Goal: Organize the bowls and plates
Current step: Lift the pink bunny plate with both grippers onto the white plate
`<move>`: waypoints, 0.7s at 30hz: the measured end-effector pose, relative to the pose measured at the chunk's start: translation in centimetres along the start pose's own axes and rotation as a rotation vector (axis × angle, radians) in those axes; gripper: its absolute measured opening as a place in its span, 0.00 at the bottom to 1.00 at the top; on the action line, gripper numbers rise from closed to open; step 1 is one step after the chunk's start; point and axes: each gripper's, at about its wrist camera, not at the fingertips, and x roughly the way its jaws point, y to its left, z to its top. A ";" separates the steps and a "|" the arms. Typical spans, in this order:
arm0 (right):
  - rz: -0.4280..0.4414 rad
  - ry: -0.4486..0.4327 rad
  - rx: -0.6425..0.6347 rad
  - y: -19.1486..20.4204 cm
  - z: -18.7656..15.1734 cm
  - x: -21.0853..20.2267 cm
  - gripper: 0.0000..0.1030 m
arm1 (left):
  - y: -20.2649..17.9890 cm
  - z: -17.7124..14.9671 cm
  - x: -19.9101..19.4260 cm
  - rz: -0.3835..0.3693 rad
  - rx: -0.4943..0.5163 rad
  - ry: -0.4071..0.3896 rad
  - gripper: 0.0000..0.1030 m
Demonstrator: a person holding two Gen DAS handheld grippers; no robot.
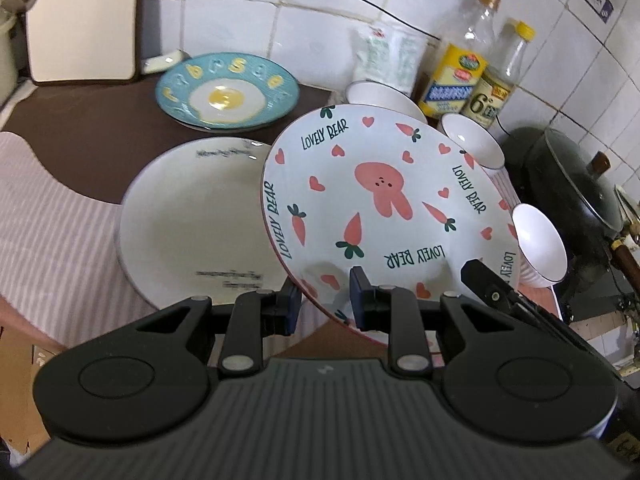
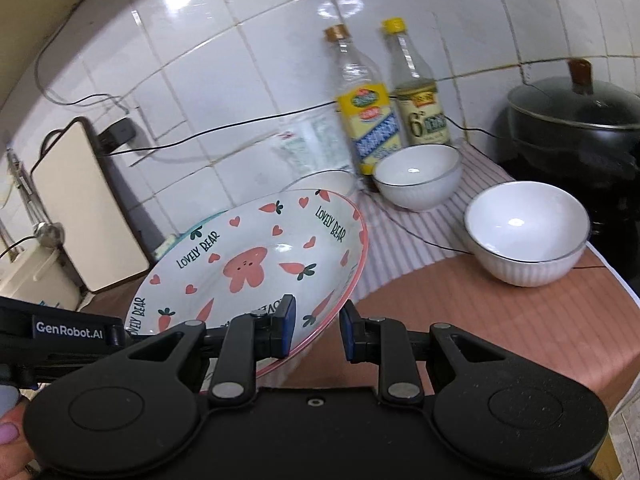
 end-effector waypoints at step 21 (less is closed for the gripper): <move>0.063 0.131 -0.030 6.0 -1.8 2.8 0.28 | 7.0 -0.4 -1.4 0.079 -0.097 0.034 0.23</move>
